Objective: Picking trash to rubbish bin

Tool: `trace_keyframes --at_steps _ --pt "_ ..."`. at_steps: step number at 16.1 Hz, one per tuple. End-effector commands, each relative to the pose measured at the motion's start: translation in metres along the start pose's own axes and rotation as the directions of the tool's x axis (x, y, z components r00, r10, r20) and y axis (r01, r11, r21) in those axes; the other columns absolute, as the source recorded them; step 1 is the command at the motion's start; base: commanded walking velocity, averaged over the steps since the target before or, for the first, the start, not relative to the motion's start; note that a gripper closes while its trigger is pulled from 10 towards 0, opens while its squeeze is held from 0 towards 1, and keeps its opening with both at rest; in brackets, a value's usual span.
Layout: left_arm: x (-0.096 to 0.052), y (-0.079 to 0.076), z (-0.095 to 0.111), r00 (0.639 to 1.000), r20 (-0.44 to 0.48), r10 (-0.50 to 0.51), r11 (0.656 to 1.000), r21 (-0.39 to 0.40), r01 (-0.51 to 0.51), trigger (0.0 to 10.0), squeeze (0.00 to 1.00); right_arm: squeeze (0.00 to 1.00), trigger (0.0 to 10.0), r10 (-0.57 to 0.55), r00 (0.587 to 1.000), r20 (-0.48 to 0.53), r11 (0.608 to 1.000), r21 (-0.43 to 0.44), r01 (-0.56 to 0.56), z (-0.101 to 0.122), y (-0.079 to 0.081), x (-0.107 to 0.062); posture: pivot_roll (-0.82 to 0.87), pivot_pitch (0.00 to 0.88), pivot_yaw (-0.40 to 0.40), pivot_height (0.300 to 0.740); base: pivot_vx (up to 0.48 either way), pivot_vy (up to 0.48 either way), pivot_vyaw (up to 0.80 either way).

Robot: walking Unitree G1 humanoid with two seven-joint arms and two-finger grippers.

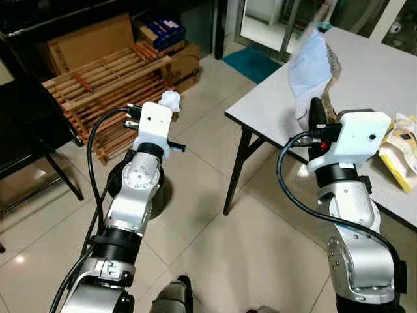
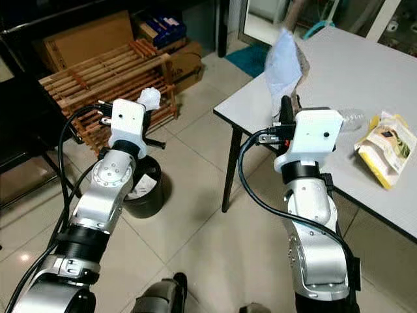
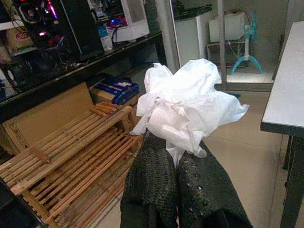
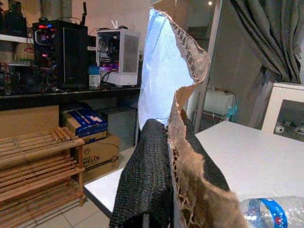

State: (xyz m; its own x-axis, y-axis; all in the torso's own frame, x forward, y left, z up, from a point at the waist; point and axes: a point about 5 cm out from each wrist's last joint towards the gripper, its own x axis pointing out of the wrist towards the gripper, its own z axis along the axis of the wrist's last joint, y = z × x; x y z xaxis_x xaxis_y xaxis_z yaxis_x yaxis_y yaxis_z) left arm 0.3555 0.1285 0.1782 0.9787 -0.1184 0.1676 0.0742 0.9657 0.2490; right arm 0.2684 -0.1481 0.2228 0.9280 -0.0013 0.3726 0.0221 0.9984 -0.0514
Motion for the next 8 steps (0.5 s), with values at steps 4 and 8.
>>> trace_keyframes --at_steps 4,8 --pt "0.0008 0.0 -0.0017 1.0 -0.009 0.007 1.0 -0.003 -0.007 10.0 0.0 0.0 10.0 -0.013 1.0 -0.001 1.0 0.019 0.013 0.0007 -0.003 -0.001 0.16 0.135 -0.011 0.74 0.0 0.0 0.0" --pt "0.0015 0.0014 -0.0027 1.0 -0.019 0.013 1.0 -0.008 -0.013 10.0 0.0 0.0 10.0 -0.025 1.0 -0.001 0.999 0.037 0.025 0.0003 -0.0027 -0.0007 0.16 0.135 -0.011 0.74 0.0 0.0 0.0"
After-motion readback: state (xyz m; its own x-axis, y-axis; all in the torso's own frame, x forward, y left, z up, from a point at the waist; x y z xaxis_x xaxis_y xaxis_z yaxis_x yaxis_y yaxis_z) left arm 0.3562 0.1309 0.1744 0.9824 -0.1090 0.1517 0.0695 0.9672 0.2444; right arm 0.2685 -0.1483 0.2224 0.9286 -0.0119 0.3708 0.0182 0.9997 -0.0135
